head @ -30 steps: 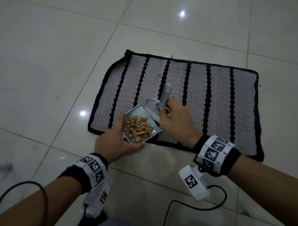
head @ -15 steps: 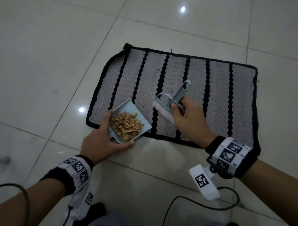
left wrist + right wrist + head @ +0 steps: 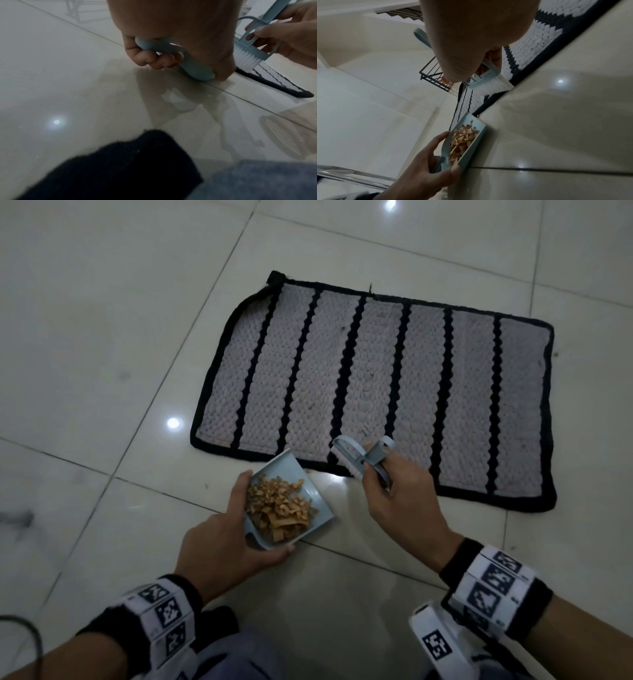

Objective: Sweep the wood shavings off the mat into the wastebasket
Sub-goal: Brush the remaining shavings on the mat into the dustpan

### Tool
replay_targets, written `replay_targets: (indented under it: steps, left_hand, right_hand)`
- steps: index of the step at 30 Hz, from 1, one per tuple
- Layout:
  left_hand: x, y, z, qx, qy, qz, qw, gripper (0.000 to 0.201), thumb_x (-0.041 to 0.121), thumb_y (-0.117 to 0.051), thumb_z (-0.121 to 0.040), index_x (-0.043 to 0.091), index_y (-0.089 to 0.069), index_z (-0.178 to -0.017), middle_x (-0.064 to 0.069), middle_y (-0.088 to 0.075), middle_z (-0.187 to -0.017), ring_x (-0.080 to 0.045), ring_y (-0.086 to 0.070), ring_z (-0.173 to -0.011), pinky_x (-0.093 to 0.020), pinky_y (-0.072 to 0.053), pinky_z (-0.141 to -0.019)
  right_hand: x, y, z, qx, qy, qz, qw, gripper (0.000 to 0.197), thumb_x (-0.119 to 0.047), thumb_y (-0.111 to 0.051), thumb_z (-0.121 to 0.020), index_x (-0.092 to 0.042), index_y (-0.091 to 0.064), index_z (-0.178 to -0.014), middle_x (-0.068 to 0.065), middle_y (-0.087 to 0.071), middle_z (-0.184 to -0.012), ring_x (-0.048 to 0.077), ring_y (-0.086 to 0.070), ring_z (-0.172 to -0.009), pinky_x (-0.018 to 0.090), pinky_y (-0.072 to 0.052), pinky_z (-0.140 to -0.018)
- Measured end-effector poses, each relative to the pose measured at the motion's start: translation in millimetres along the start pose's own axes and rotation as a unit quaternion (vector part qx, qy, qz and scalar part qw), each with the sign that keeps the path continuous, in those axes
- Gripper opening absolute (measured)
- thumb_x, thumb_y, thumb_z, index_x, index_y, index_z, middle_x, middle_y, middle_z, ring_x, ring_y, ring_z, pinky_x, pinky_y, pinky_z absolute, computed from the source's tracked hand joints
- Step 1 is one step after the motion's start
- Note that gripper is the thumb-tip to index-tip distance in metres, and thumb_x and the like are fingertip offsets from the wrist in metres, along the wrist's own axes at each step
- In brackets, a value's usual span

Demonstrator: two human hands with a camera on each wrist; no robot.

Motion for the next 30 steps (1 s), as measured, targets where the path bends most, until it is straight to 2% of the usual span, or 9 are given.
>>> replay_targets:
  steps: [3,5,10,16,20,22,25,27,30]
  left_hand:
    - [0,0,-4,0.021,0.004,0.009,1.0,0.128,0.095,-0.049,-0.046,0.039,0.0,-0.15,0.005,-0.072,-0.104,-0.019,-0.071,-0.079,-0.034,-0.057,-0.063]
    - [-4,2,-2,0.026,0.009,0.016,0.999,0.129,0.095,-0.051,-0.045,0.039,0.0,-0.15,0.004,-0.072,-0.103,-0.02,-0.071,-0.078,-0.036,-0.058,-0.063]
    - [-18,7,6,0.031,0.022,0.005,0.999,0.128,0.095,-0.051,-0.044,0.041,0.0,-0.149,0.003,-0.073,-0.1,-0.021,-0.071,-0.075,-0.035,-0.058,-0.06]
    - [-22,9,11,0.01,0.038,-0.017,0.999,0.129,0.097,-0.048,-0.044,0.041,0.002,-0.149,0.005,-0.072,-0.096,-0.018,-0.07,-0.075,-0.031,-0.055,-0.059]
    - [-23,5,13,-0.011,0.038,-0.027,0.999,0.13,0.098,-0.046,-0.045,0.042,0.01,-0.148,0.005,-0.072,-0.099,-0.017,-0.07,-0.076,-0.031,-0.057,-0.063]
    - [-22,4,11,-0.015,0.036,-0.032,0.999,0.13,0.098,-0.046,-0.046,0.042,0.013,-0.147,0.005,-0.072,-0.1,-0.016,-0.07,-0.077,-0.031,-0.057,-0.064]
    - [-21,3,6,-0.014,0.028,-0.041,0.999,0.13,0.098,-0.047,-0.047,0.044,0.016,-0.147,0.004,-0.071,-0.1,-0.017,-0.07,-0.077,-0.033,-0.058,-0.065]
    - [-19,2,4,-0.02,0.02,-0.046,0.999,0.13,0.097,-0.047,-0.047,0.045,0.018,-0.147,0.003,-0.071,-0.101,-0.018,-0.069,-0.079,-0.032,-0.057,-0.067]
    - [-19,2,0,-0.025,0.009,-0.055,0.998,0.13,0.098,-0.043,-0.046,0.044,0.017,-0.148,0.003,-0.07,-0.101,-0.018,-0.069,-0.08,-0.031,-0.056,-0.066]
  right_hand:
    - [-3,-1,3,-0.025,0.032,0.039,0.998,0.01,-0.013,-0.052,-0.092,-0.014,-0.053,-0.082,-0.013,-0.034,-0.067,0.005,-0.032,-0.058,0.014,-0.022,-0.056]
    - [-1,-1,7,-0.033,0.04,0.057,0.997,0.007,-0.013,-0.052,-0.091,-0.011,-0.058,-0.087,-0.009,-0.041,-0.07,0.007,-0.039,-0.061,0.018,-0.026,-0.059]
    - [9,-12,11,-0.066,0.04,0.07,0.995,0.027,-0.013,-0.051,-0.093,-0.007,-0.066,-0.115,0.0,-0.063,-0.081,0.01,-0.051,-0.069,0.018,-0.037,-0.065]
    - [8,-21,-10,-0.049,0.048,0.062,0.996,0.028,-0.009,-0.054,-0.093,-0.005,-0.064,-0.118,0.006,-0.066,-0.081,0.014,-0.056,-0.066,0.026,-0.046,-0.06]
    - [1,-25,-18,-0.057,0.063,0.065,0.994,0.027,-0.006,-0.057,-0.091,-0.005,-0.065,-0.117,0.005,-0.064,-0.077,0.007,-0.046,-0.065,0.022,-0.04,-0.06]
    - [-4,-28,-17,-0.065,0.07,0.069,0.993,0.029,-0.007,-0.058,-0.09,-0.005,-0.065,-0.118,0.007,-0.067,-0.081,0.009,-0.05,-0.066,0.019,-0.041,-0.064]
    - [-12,-30,-9,-0.073,0.055,0.081,0.992,0.033,-0.013,-0.054,-0.091,-0.006,-0.061,-0.123,0.01,-0.07,-0.088,0.023,-0.063,-0.074,0.035,-0.053,-0.066]
    - [-17,-31,-2,-0.065,0.03,0.093,0.993,0.034,-0.014,-0.053,-0.091,-0.008,-0.061,-0.123,0.008,-0.068,-0.083,0.022,-0.061,-0.07,0.037,-0.051,-0.059]
    - [-26,-34,8,-0.058,0.0,0.097,0.994,0.031,-0.015,-0.051,-0.09,-0.008,-0.064,-0.117,0.003,-0.059,-0.068,0.013,-0.044,-0.058,0.028,-0.035,-0.052]
Point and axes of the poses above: each hand's wrist, its own z-axis away from the middle knuckle, its own y-axis out of the back of the hand, x = y × z, the point moved 2 cm from there along -z, towards the middle knuckle
